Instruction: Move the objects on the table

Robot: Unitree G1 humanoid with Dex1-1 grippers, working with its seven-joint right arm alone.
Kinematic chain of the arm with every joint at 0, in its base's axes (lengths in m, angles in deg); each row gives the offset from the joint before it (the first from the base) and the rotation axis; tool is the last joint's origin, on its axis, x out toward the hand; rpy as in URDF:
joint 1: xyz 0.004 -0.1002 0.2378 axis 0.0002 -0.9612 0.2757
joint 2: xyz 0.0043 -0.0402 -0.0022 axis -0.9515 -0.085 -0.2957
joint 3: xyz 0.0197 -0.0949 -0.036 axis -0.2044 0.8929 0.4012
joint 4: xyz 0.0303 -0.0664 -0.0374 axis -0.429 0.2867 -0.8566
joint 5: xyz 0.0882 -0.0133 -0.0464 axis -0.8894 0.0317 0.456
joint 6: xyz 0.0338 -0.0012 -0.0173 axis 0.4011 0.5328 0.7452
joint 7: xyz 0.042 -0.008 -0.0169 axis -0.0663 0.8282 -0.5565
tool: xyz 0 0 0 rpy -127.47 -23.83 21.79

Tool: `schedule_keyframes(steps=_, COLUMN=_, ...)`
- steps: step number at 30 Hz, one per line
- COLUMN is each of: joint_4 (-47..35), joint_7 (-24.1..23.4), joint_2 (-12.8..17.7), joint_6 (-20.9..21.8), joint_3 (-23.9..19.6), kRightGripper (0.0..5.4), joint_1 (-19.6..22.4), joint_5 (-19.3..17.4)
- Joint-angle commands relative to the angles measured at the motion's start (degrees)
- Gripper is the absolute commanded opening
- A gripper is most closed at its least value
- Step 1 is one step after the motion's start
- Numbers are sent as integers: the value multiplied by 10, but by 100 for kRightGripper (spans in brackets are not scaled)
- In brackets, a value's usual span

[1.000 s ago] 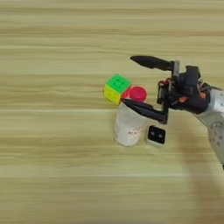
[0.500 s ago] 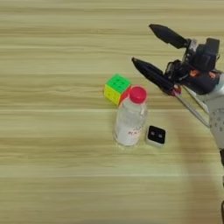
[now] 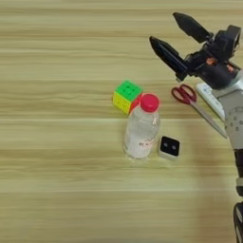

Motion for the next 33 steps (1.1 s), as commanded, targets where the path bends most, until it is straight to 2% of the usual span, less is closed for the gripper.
schedule_keyframes(steps=1, joint_4=16, joint_7=-43, joint_2=7, joint_6=9, joint_3=4, kRightGripper=537, joint_1=58, joint_5=43)
schedule_keyframes(steps=13, joint_4=81, joint_7=-62, joint_2=-4, joint_6=34, joint_3=68, kRightGripper=537, joint_1=50, joint_5=160)
schedule_keyframes(steps=24, joint_4=140, joint_7=-80, joint_2=-8, joint_6=34, joint_3=95, kRightGripper=537, joint_1=55, joint_5=222)
schedule_keyframes(steps=33, joint_4=171, joint_7=-82, joint_2=-6, joint_6=26, joint_3=111, kRightGripper=537, joint_1=55, joint_5=253)
